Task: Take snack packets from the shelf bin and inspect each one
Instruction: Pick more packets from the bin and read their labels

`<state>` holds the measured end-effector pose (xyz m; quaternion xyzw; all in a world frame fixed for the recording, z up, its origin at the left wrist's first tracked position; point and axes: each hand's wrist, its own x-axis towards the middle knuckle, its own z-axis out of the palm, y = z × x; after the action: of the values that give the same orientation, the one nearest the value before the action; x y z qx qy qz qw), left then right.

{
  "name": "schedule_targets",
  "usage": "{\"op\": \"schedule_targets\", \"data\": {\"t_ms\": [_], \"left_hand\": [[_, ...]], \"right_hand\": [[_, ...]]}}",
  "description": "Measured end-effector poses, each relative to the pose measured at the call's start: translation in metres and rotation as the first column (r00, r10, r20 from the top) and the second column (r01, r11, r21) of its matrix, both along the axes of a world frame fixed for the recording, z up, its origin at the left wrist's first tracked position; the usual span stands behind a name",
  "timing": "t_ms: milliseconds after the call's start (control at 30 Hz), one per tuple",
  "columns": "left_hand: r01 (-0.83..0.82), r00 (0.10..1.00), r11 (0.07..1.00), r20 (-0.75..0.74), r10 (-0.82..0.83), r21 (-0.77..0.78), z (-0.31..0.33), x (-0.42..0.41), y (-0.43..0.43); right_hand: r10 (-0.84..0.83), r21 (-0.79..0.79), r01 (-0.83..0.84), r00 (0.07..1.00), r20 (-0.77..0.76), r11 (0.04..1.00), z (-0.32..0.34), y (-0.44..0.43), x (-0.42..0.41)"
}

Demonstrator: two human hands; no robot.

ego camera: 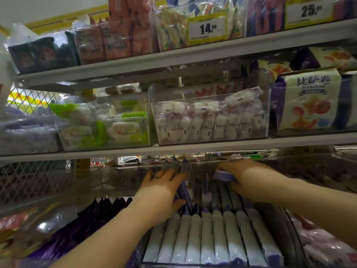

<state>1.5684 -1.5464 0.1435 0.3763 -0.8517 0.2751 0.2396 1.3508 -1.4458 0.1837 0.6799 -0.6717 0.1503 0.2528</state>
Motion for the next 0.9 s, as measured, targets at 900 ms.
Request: {"op": "schedule_targets", "data": {"t_ms": [900], "left_hand": [[0.921, 0.189, 0.284, -0.944, 0.27, 0.265, -0.195, 0.067, 0.162]], "right_hand": [[0.215, -0.336, -0.404, -0.314, 0.925, 0.851, -0.213, 0.118, 0.109]]}}
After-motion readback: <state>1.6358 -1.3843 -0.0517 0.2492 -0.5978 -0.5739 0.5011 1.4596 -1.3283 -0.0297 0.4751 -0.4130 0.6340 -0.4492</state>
